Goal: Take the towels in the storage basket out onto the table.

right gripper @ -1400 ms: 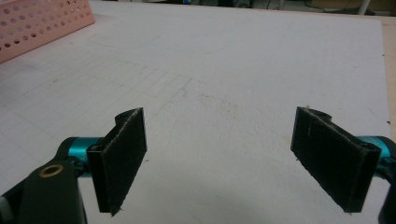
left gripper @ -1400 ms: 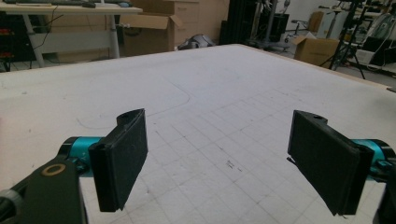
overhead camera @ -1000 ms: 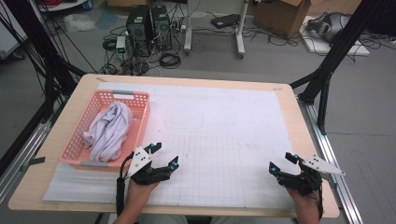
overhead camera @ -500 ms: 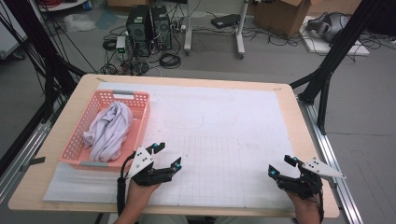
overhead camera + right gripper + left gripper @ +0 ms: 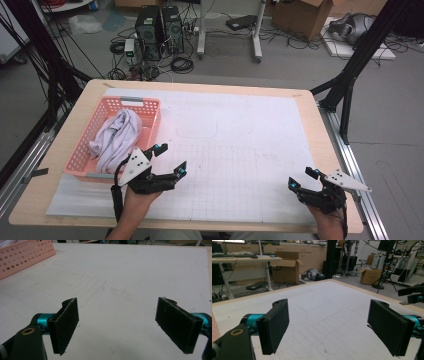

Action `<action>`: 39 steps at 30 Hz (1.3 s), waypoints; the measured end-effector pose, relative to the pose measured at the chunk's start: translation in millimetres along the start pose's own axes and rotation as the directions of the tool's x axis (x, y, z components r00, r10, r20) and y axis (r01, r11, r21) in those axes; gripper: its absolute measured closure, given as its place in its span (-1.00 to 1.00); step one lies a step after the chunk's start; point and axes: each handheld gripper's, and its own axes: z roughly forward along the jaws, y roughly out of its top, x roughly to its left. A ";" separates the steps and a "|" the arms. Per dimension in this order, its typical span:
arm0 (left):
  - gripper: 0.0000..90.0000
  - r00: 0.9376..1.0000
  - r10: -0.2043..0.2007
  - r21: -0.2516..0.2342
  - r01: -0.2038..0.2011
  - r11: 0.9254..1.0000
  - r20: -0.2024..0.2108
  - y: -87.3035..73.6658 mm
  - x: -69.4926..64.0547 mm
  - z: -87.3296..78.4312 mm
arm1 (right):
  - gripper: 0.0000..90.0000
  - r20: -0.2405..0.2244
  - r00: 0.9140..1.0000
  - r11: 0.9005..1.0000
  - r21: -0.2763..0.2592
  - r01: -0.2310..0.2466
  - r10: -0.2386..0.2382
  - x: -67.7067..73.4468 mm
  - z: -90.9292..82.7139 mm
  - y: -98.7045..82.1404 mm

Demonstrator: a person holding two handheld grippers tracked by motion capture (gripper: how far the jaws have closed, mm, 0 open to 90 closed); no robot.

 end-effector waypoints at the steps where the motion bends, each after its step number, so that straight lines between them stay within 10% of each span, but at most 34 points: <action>1: -0.60 1.000 0.013 0.002 -0.013 1.000 0.002 11.4 4.7 -1.6 | -0.61 0.001 1.000 1.000 -0.005 -0.001 0.001 0.1 -0.3 0.2; 13: -0.57 0.997 -0.032 -0.009 0.032 0.999 -0.076 52.2 62.7 -27.0 | -0.61 0.001 1.000 1.000 -0.011 -0.004 0.004 0.2 -3.0 -0.8; 23: -0.59 0.978 -0.017 0.181 0.056 0.982 -0.209 52.4 123.6 -32.8 | -0.61 -0.008 1.000 1.000 -0.008 -0.020 0.020 -0.1 -4.4 -1.3; 30: -0.59 0.962 -0.030 0.317 0.119 0.941 -0.272 30.7 149.4 -24.9 | -0.61 -0.008 1.000 1.000 -0.013 -0.023 0.023 -1.0 -4.6 -1.6; 32: -0.59 0.951 -0.033 0.385 0.157 0.910 -0.309 21.4 158.8 -19.0 | -0.61 -0.009 1.000 1.000 -0.011 -0.022 0.021 -0.7 -4.1 -1.6; 33: -0.58 0.951 -0.033 0.385 0.157 0.910 -0.309 21.4 158.8 -19.0 | -0.61 -0.009 1.000 1.000 -0.011 -0.022 0.021 -0.7 -4.1 -1.6; 39: -0.57 0.916 0.037 0.501 0.185 0.846 -0.399 8.3 170.0 -14.3 | -0.61 -0.009 1.000 1.000 -0.008 -0.024 0.024 -0.2 -4.0 -1.5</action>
